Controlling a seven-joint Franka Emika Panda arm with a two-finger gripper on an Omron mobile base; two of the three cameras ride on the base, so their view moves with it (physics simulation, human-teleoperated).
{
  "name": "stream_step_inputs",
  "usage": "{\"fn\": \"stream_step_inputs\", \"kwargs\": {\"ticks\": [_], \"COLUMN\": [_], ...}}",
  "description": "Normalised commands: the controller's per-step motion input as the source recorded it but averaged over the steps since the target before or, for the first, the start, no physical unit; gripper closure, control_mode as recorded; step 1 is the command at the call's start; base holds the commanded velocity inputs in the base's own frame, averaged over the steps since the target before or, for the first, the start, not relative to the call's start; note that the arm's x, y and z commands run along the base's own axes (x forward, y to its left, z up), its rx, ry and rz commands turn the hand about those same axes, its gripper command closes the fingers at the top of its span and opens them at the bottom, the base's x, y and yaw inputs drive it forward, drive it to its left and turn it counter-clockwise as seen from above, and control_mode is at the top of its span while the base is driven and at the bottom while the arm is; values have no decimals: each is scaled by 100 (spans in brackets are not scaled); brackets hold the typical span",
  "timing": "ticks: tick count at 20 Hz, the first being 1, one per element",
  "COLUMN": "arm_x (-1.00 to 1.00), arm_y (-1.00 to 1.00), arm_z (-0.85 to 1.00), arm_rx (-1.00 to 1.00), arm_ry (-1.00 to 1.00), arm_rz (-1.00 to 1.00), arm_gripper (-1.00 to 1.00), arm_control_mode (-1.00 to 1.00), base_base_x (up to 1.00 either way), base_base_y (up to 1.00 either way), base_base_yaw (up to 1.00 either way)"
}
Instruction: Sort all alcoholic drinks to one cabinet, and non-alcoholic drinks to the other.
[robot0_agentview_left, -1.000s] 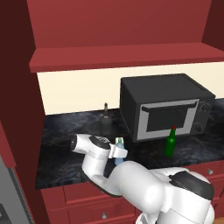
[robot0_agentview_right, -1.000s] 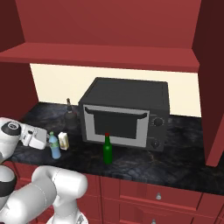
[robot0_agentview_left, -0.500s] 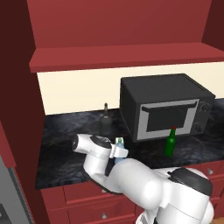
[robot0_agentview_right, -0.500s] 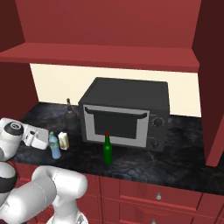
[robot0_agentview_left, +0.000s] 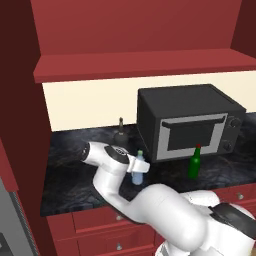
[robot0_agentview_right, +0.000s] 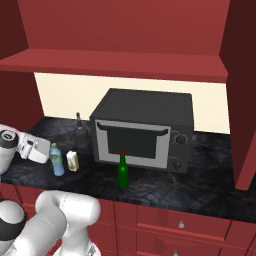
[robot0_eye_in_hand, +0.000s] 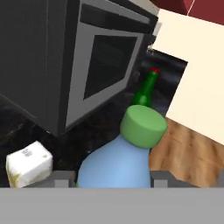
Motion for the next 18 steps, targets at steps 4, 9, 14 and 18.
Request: {"fn": "stream_step_inputs", "kwargs": {"ticks": [4, 9, 14, 18], "arm_x": [-24, -23, -6, 0], "arm_y": [-10, -27, -6, 0], "arm_z": [71, 65, 78, 83], "arm_rx": [12, 7, 3, 0], "arm_ry": [0, -6, -1, 0], "arm_rz": [21, 37, 40, 34], "arm_gripper": [100, 100, 100, 100], "arm_control_mode": [-100, -100, -100, -100], "base_base_x": [0, 0, 0, 0], "base_base_y": [0, 0, 0, 0], "base_base_yaw": [0, 0, 0, 0]}}
